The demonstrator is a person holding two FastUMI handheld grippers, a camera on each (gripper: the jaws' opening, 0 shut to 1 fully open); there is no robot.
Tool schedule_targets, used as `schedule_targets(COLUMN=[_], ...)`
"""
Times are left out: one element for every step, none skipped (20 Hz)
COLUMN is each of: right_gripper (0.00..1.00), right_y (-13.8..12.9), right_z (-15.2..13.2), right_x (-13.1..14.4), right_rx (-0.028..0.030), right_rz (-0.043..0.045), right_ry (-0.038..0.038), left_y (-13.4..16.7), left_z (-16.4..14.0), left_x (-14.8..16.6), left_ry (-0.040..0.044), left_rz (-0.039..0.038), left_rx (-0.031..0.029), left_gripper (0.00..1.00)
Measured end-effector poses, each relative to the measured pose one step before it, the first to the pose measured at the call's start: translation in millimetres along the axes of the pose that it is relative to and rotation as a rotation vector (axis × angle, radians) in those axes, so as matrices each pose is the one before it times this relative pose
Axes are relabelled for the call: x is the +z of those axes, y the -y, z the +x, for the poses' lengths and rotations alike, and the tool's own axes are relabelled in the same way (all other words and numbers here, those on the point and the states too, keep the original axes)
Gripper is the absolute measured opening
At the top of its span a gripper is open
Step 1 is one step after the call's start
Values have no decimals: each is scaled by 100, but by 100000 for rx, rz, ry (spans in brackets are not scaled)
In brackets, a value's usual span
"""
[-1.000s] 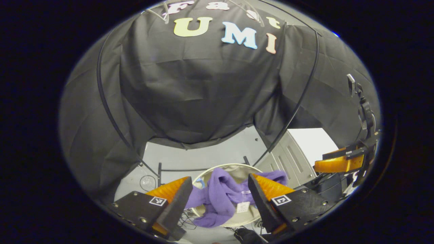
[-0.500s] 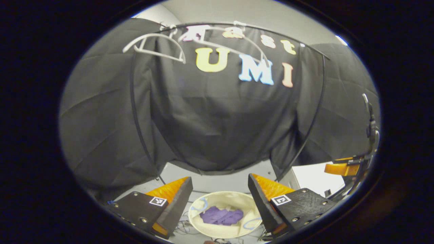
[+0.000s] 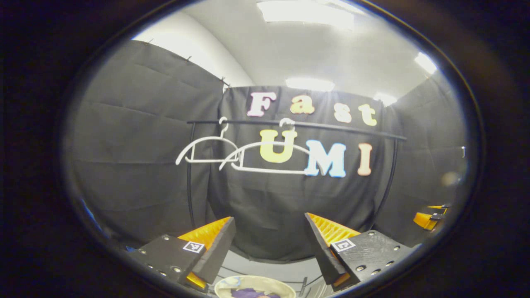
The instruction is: Grasp the clothes on the hanger with both hands and then place them into the laundry hamper below.
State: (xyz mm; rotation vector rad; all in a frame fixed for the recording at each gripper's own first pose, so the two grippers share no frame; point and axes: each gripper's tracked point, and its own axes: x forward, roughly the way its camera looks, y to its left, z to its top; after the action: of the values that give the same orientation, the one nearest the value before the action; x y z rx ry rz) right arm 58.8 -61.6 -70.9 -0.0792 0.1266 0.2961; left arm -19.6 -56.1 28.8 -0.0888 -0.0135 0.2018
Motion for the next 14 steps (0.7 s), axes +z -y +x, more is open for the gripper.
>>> schedule_targets(right_gripper=[95,95,95,95,95,92,92,95,95,95,95,95,95,94], right_y=[1001,972,755,434,27,1,481,1239,574,755,547,192,-36,-37], right_z=[-303,-194,-304,-270,-391,-567,-384,-478,-177,-191,-116,-333,-262,-415], right_x=[2014,1695,1368,836,606,416,304,533,473,407,275,-148,-86,-77], right_rx=[-1844,-2218,-2131,-1491,-380,-496,-2259,-3178,-3248,-3219,-2588,-1824,-1229,-851], right_rz=[-1537,-447,703,1857,3098,3085,2397,1145,-321,-1277,-1673,-1483,-992,-457], right_ry=[4753,3709,3012,1007,409,-320,-234,739,1428,1165,736,-220,-277,-514], left_y=[-272,-12,439,462,596,333,-296,-477,-710,-759,-482,-518,-477,-603], left_z=[-147,-261,73,-173,-117,-343,-190,-182,151,47,171,182,168,92], left_x=[251,1060,1216,1197,864,723,888,892,636,470,97,89,196,161], left_ry=[1600,1473,1381,594,-411,-544,261,873,553,58,-547,-191,600,659], left_rz=[233,1018,647,-574,-1876,-2481,-1969,-664,581,1130,1182,784,619,237], left_rx=[-209,-310,-1183,-2468,-3641,-3238,-1477,-497,231,533,-71,-295,-537,103], left_gripper=[100,100,100,100,100,99,99,99,99,99,99,99,99,100])
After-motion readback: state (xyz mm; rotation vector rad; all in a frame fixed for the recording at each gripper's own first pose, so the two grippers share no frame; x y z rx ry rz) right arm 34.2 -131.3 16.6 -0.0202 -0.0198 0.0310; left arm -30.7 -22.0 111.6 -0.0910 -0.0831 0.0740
